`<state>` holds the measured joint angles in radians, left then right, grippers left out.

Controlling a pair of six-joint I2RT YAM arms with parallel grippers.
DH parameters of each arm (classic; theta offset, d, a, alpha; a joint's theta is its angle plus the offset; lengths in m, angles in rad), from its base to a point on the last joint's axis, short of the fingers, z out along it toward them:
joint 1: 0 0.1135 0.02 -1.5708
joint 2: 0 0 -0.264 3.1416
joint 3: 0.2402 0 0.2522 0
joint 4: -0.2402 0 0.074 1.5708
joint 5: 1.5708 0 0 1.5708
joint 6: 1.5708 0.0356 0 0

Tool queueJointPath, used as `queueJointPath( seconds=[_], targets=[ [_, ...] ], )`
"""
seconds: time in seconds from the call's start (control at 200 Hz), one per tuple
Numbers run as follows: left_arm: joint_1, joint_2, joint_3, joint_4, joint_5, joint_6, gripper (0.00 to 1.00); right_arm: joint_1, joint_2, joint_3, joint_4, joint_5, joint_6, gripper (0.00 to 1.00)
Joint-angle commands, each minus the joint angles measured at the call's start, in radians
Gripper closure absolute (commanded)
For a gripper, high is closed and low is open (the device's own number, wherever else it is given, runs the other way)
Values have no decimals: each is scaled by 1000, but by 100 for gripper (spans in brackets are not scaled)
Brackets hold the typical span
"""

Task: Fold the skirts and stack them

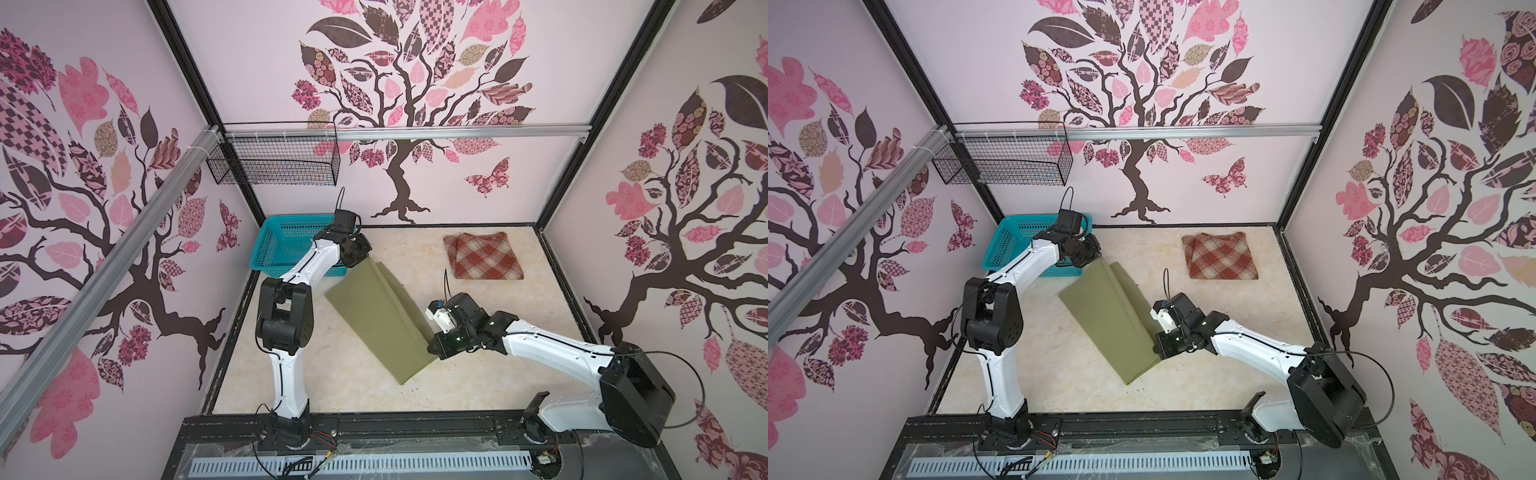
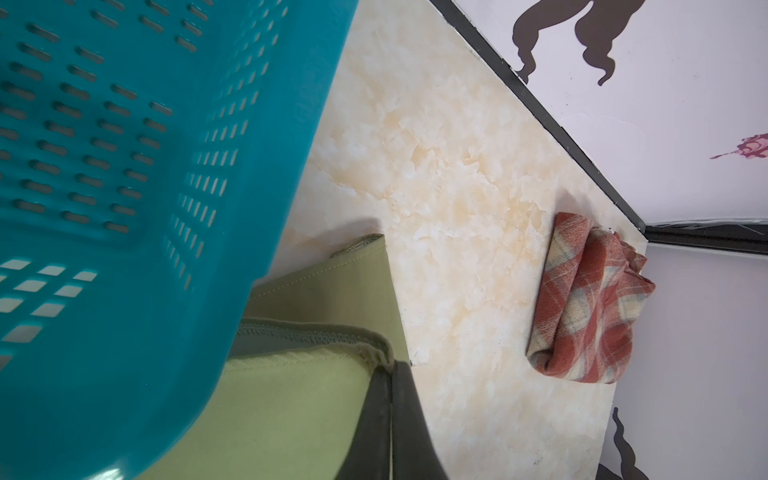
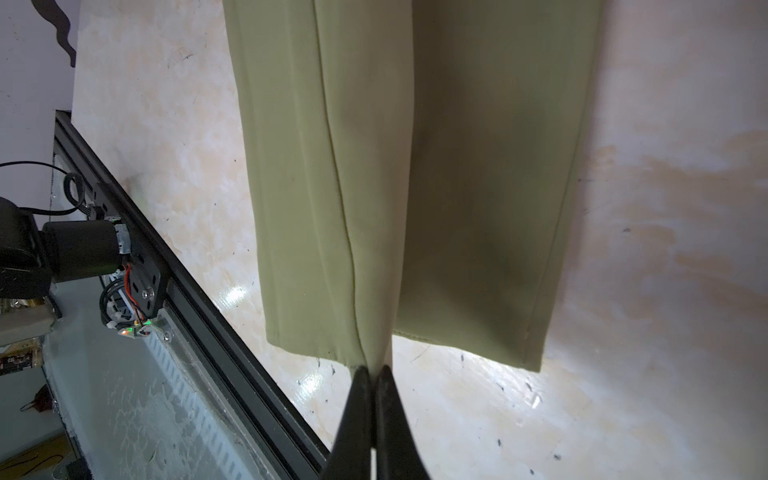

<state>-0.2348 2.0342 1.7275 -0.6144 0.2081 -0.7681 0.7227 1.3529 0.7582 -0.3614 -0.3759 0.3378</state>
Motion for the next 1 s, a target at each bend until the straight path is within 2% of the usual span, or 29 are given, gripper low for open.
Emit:
queueJointPath(
  seconds=[0.0,0.385,0.99],
  targets=[
    [-2,36,69,27,-1,-7,100,-8,48,20,-24,15,6,100],
    [-2,142,158,18,15,-5,100,-17,101,42,-19,38,16,100],
    [-1,180,196,31,12,0,100,-30,94,84,-64,61,11,100]
  ],
)
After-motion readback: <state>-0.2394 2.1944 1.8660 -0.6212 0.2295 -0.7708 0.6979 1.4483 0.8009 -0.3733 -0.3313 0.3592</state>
